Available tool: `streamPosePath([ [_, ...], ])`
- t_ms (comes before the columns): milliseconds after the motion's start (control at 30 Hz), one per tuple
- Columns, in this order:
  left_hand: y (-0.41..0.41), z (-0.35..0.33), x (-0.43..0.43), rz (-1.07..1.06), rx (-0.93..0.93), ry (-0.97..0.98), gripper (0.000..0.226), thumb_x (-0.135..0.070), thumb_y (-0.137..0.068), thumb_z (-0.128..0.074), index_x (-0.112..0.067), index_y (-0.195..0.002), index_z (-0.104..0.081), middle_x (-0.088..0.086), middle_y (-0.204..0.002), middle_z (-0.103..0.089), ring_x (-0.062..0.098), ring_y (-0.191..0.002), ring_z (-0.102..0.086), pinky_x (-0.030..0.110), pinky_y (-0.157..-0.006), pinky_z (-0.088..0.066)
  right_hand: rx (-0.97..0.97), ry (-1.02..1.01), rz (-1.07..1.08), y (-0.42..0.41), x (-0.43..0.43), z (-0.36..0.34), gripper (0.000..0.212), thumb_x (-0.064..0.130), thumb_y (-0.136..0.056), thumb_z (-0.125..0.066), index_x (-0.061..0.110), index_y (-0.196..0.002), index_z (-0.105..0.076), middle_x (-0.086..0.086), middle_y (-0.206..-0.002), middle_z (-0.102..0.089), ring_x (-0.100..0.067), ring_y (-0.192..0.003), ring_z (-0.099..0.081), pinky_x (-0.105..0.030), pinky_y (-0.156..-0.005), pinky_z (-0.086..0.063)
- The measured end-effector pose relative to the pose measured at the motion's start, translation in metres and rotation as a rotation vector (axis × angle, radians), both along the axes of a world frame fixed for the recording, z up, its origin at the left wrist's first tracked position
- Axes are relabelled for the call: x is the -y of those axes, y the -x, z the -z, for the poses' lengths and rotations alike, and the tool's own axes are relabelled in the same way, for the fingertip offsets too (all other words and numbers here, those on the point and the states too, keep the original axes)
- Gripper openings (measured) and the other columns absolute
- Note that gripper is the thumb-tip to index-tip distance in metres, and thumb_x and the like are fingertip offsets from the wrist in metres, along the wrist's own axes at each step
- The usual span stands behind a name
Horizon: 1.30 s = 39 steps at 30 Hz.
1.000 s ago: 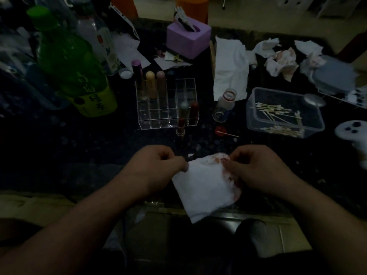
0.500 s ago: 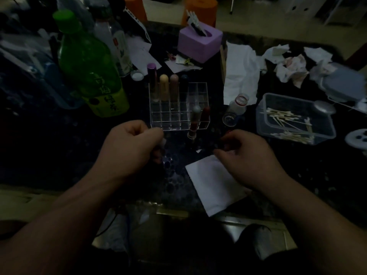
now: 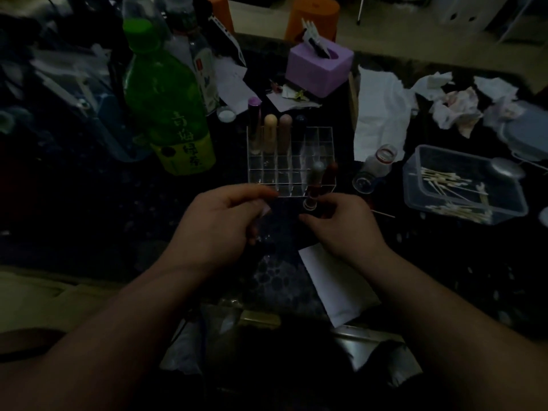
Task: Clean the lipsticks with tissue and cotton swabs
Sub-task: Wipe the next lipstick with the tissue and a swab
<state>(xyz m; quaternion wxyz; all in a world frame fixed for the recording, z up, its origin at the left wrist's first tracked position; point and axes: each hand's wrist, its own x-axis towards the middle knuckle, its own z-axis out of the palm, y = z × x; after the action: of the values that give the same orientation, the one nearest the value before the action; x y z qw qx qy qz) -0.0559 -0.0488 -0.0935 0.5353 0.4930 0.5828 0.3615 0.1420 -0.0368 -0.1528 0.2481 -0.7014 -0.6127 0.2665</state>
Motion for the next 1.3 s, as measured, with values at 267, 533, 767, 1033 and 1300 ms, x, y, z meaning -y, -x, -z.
streamPosePath([
  [267,-0.006,-0.003,0.004,0.037,-0.063,-0.074,0.016,-0.027,-0.084,-0.076,-0.028,-0.100,-0.077,-0.010,-0.080,-0.072,0.000,-0.073,-0.067,0.017,-0.066,-0.053,-0.250,0.039,-0.167,0.000,0.016,-0.042,0.010,0.025,-0.086,-0.072,0.017,-0.092,-0.071,0.000,-0.084,-0.072,-0.010,-0.079,-0.068,-0.038,-0.075,-0.058],
  [533,-0.031,-0.022,0.014,0.338,0.162,-0.029,0.026,-0.033,-0.075,-0.069,-0.029,-0.100,-0.075,-0.011,-0.100,-0.077,0.002,-0.099,-0.071,0.016,-0.086,-0.054,-0.589,0.262,-0.409,-0.021,0.048,-0.083,0.018,-0.006,-0.090,-0.060,0.008,-0.080,-0.064,0.005,-0.065,-0.063,0.003,-0.051,-0.055,-0.008,-0.050,-0.040],
  [767,-0.048,-0.022,0.016,0.310,0.262,0.019,0.032,-0.034,-0.077,-0.064,-0.010,-0.093,-0.078,-0.001,-0.097,-0.078,0.004,-0.096,-0.072,0.013,-0.085,-0.053,-0.576,0.233,-0.425,-0.034,0.055,-0.092,0.016,-0.001,-0.093,-0.059,0.007,-0.081,-0.066,0.000,-0.077,-0.067,0.004,-0.059,-0.059,-0.007,-0.054,-0.042],
  [1033,-0.064,-0.018,0.017,0.289,0.214,-0.073,0.020,-0.026,-0.082,-0.066,-0.013,-0.091,-0.078,0.004,-0.100,-0.075,0.009,-0.094,-0.071,0.016,-0.079,-0.056,-0.435,0.168,-0.421,-0.045,0.058,-0.084,0.005,0.013,-0.092,-0.066,0.011,-0.091,-0.071,-0.002,-0.083,-0.071,-0.014,-0.067,-0.067,-0.028,-0.067,-0.054],
  [1300,-0.077,-0.018,0.017,0.286,0.202,-0.115,0.017,-0.025,-0.086,-0.064,-0.017,-0.093,-0.077,0.000,-0.098,-0.076,0.005,-0.092,-0.072,0.012,-0.076,-0.052,-0.512,0.109,-0.158,-0.043,0.062,-0.073,0.024,0.023,-0.078,-0.080,0.008,-0.082,-0.061,-0.017,-0.071,-0.064,-0.027,-0.056,-0.059,-0.044,-0.054,-0.049],
])
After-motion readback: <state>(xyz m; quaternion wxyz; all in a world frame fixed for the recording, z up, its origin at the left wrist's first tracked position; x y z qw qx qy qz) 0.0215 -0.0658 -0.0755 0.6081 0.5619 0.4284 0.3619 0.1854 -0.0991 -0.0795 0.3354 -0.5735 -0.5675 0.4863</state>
